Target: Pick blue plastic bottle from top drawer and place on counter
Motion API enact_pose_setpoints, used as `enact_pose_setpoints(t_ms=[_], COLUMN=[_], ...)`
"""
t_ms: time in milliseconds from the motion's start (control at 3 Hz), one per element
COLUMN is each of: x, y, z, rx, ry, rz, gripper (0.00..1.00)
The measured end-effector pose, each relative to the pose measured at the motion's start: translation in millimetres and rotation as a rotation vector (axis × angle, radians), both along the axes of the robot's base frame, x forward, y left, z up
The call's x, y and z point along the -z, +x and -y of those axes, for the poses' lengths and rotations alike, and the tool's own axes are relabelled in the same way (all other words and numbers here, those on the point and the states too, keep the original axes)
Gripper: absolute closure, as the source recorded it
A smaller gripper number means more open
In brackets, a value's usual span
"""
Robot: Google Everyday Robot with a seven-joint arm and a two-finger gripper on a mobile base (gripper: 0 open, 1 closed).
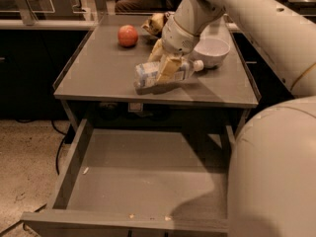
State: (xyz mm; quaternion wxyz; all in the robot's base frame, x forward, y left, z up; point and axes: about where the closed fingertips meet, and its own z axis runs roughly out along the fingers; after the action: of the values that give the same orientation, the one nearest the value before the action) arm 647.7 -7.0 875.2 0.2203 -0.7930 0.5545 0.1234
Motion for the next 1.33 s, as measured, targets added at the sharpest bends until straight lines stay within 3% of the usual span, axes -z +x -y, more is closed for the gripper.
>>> enact_pose_setpoints(t_ms=[333, 667, 1333], x=[28.9, 28.9, 28.9], y=[19.4, 19.4, 19.4], z=[-9.3, -9.4, -9.4], rx=[-0.014, -0.014, -0.014], ry=[-0.004, -0.004, -0.004], rz=[-0.032, -0.032, -0.032], gripper=[1.0, 1.0, 0.59])
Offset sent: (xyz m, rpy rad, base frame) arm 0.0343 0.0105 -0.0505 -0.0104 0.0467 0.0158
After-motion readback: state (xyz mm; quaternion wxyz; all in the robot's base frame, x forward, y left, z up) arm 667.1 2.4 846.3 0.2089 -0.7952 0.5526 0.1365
